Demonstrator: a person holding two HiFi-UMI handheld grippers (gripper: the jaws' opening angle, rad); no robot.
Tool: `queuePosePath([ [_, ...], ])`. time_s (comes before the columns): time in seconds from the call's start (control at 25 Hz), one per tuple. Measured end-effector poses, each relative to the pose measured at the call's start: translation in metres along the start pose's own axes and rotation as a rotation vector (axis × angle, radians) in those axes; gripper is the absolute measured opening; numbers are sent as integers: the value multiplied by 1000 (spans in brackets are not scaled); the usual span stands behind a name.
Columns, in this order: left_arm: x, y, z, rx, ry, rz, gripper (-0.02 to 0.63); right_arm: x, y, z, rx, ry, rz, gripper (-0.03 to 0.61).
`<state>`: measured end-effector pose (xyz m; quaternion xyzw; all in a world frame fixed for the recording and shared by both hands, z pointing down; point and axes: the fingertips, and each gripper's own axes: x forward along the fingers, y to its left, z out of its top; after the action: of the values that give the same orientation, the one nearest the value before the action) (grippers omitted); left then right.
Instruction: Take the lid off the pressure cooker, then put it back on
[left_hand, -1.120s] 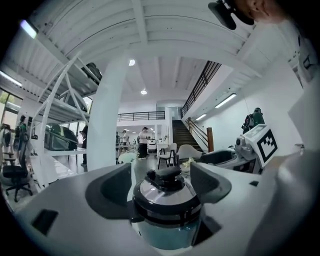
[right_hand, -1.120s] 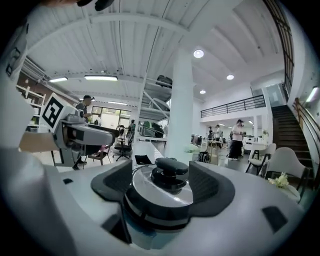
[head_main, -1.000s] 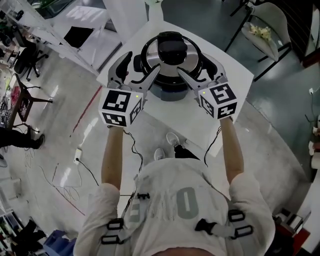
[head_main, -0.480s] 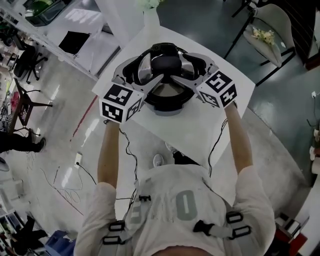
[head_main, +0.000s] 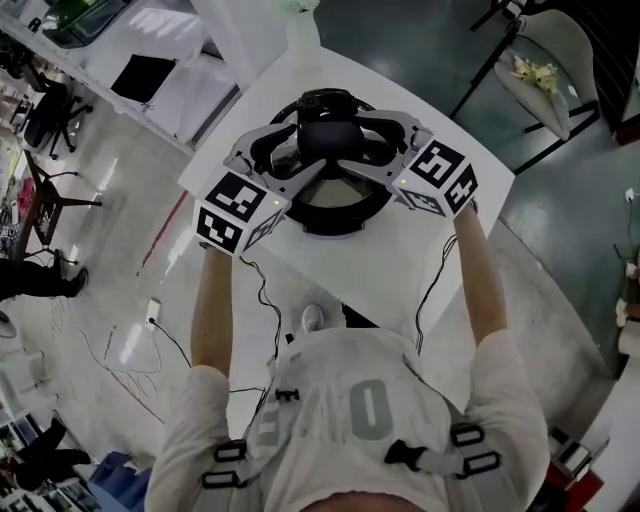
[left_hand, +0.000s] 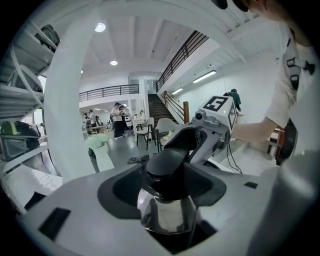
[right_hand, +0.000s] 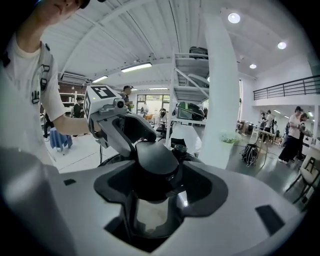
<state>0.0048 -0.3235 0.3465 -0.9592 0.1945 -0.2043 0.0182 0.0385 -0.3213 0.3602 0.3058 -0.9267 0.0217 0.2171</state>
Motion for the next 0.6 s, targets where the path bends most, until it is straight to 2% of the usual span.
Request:
queuePosePath([
  [0.24, 3, -2, -1, -16, 8, -43, 255, 4, 3, -2, -15, 17, 45, 276],
  [0.6, 5, -2, -2, 13, 5, -124, 245, 4, 3, -2, -24, 12, 35, 270],
])
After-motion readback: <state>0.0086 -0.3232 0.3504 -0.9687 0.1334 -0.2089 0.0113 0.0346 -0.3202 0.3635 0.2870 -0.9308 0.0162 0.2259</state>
